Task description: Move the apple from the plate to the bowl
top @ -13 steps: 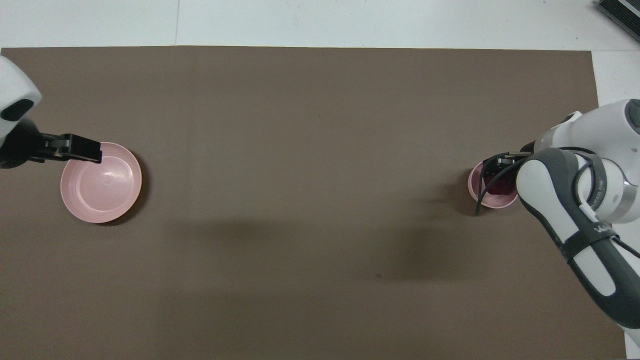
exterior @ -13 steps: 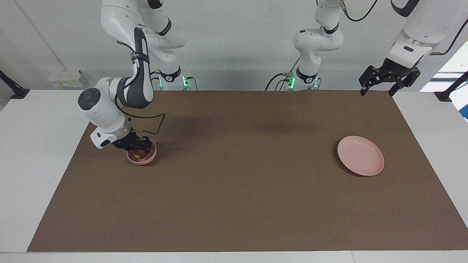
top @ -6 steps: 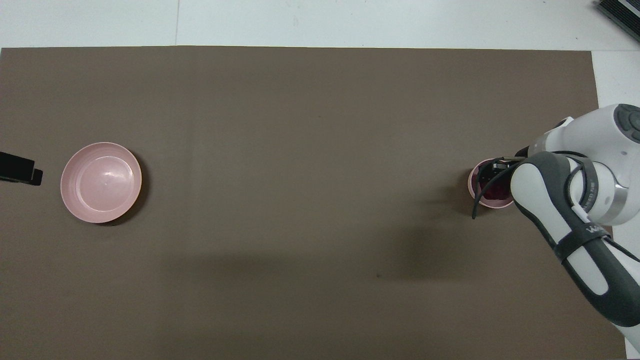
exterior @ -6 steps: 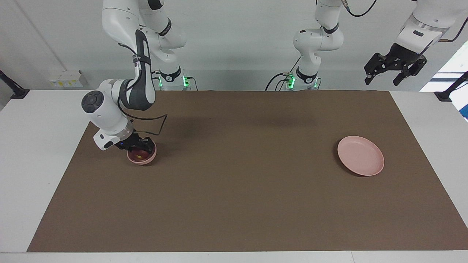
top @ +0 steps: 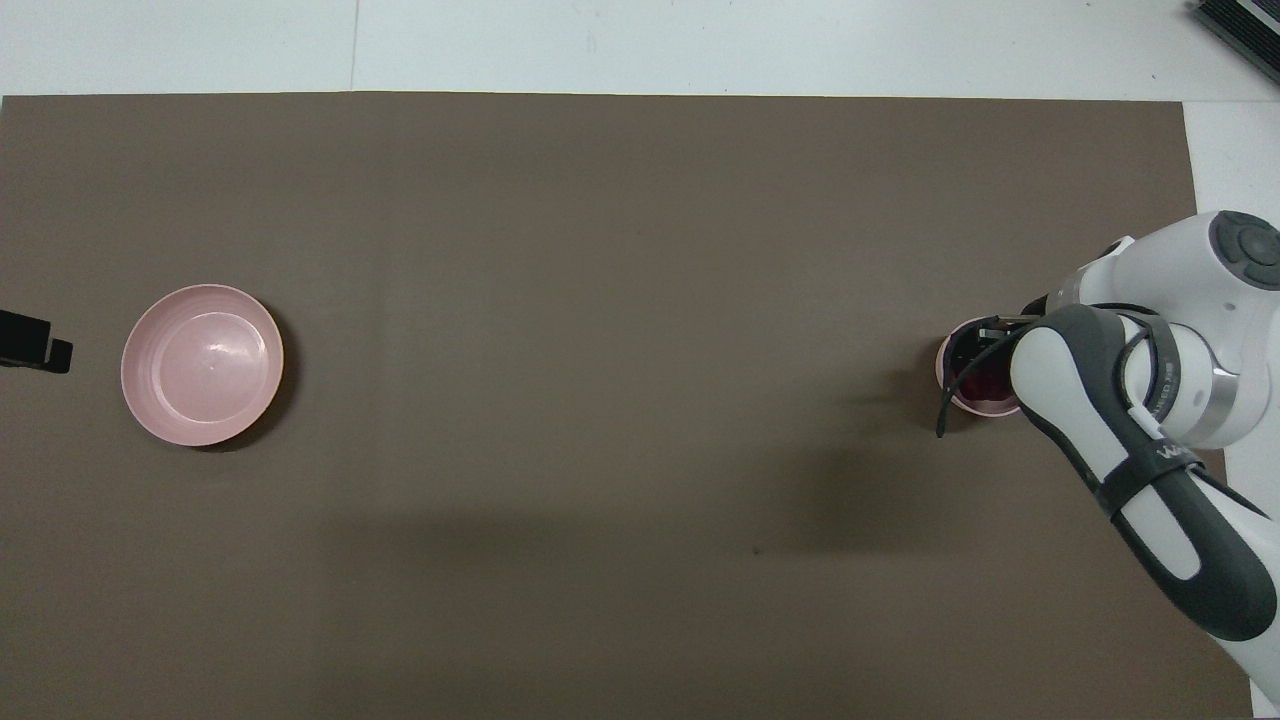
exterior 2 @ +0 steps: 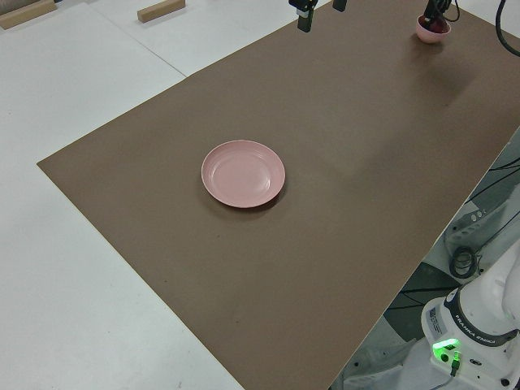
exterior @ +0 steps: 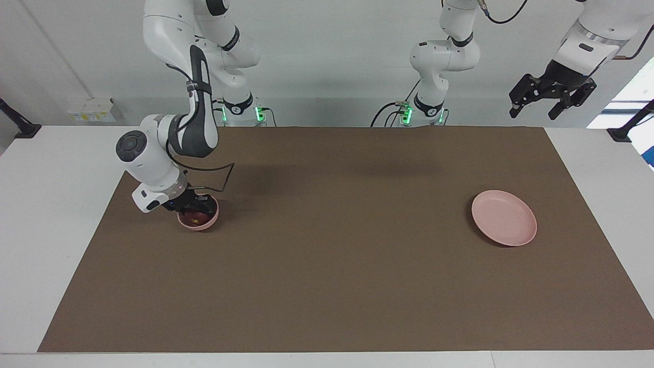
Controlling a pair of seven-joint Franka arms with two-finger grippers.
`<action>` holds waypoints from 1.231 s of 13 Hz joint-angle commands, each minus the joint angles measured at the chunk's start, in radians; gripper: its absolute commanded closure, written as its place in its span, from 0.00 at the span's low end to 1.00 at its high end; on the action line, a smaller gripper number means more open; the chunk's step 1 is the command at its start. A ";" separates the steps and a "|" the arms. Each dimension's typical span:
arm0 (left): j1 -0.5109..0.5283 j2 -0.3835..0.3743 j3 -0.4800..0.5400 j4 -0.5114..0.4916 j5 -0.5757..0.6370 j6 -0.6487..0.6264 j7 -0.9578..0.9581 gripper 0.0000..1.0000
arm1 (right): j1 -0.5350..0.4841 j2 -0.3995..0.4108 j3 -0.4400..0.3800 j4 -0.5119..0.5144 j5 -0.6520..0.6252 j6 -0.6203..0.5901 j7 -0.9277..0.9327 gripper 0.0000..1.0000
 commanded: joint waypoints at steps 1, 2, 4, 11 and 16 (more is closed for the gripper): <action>0.003 -0.025 -0.010 -0.025 0.032 -0.004 -0.001 0.00 | -0.003 -0.004 0.005 -0.009 -0.022 0.027 0.015 0.33; 0.001 -0.028 -0.010 -0.030 0.032 -0.003 -0.001 0.00 | -0.003 -0.002 0.005 -0.009 -0.022 0.026 0.016 0.19; 0.001 -0.034 -0.018 -0.039 0.032 -0.001 0.002 0.00 | -0.003 -0.002 0.005 -0.004 -0.022 0.020 0.028 0.00; 0.010 -0.034 -0.018 -0.039 0.021 0.028 0.011 0.00 | 0.004 -0.092 0.012 0.089 -0.027 -0.137 0.147 0.00; 0.007 -0.034 -0.018 -0.037 0.020 0.016 -0.001 0.00 | 0.021 -0.238 0.019 0.148 -0.093 -0.290 0.188 0.00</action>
